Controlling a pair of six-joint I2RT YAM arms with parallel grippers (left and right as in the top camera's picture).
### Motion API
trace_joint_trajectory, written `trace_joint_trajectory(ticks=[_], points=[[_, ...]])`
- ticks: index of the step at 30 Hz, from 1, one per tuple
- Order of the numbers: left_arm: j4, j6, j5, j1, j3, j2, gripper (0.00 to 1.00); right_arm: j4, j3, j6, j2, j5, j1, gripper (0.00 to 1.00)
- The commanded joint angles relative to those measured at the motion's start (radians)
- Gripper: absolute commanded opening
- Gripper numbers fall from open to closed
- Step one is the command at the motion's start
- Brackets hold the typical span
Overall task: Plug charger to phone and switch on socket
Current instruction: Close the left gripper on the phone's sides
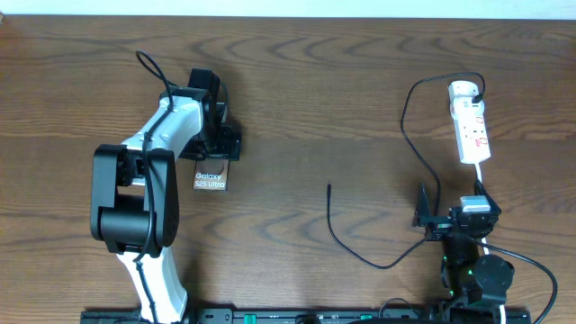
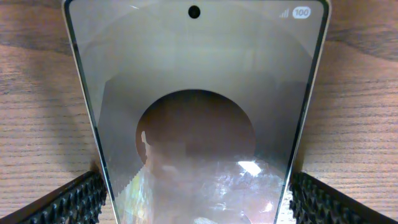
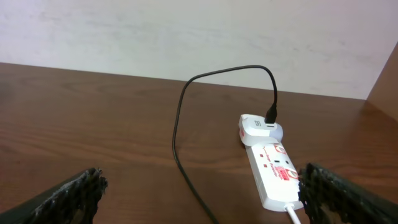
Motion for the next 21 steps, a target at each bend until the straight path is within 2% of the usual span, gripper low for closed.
trace_joint_trajectory(ticks=[1, 18, 21], points=[[-0.002, 0.013, -0.009, 0.005, -0.010, 0.003, 0.95, -0.005, -0.001, -0.013, -0.005, 0.003, 0.010, 0.99], [-0.001, 0.013, -0.009, 0.005, -0.012, 0.003, 0.91, -0.005, -0.001, -0.013, -0.005, 0.003, 0.010, 0.99], [-0.001, 0.013, -0.009, 0.005, -0.012, 0.003, 0.86, -0.005, -0.001, -0.013, -0.005, 0.003, 0.010, 0.99]])
